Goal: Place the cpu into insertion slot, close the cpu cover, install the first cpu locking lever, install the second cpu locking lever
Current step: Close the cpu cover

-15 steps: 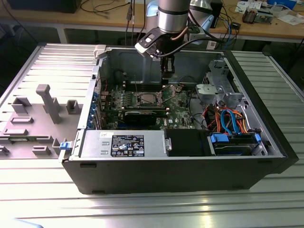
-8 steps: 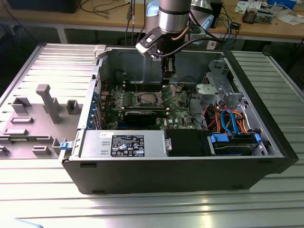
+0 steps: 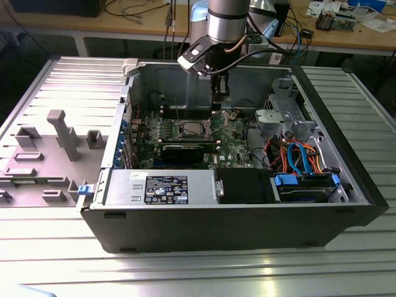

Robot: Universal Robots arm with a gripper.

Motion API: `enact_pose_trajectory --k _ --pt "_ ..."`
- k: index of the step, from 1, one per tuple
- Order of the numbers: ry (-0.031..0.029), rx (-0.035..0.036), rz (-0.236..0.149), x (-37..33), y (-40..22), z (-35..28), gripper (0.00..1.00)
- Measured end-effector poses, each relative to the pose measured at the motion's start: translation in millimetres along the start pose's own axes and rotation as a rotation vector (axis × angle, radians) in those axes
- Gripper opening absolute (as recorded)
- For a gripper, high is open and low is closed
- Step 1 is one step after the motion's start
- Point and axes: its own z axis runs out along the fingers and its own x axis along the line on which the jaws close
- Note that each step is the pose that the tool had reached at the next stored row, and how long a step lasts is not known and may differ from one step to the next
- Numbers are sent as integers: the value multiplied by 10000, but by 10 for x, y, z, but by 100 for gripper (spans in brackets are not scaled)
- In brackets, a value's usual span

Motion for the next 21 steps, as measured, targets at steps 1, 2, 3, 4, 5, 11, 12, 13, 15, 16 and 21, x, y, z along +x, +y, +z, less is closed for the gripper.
enact_pose_trajectory --k 1,2,3,4,5,11,12,13,15,16,21 --pt "1 0 -1 0 10 0 11" --pt "0 0 -1 0 24 1 11" --pt "1 0 0 0 32 1 11" --pt "1 0 -1 0 41 1 11" --pt "1 0 -1 0 43 1 11" --pt "0 1 -1 -1 59 1 11" --pt "0 0 0 -1 60 1 11" --pt "0 0 -1 -1 63 1 11" --pt "1 0 -1 -1 68 1 11" --pt "0 0 -1 -1 71 1 11" --pt "0 1 -1 -1 85 1 11"
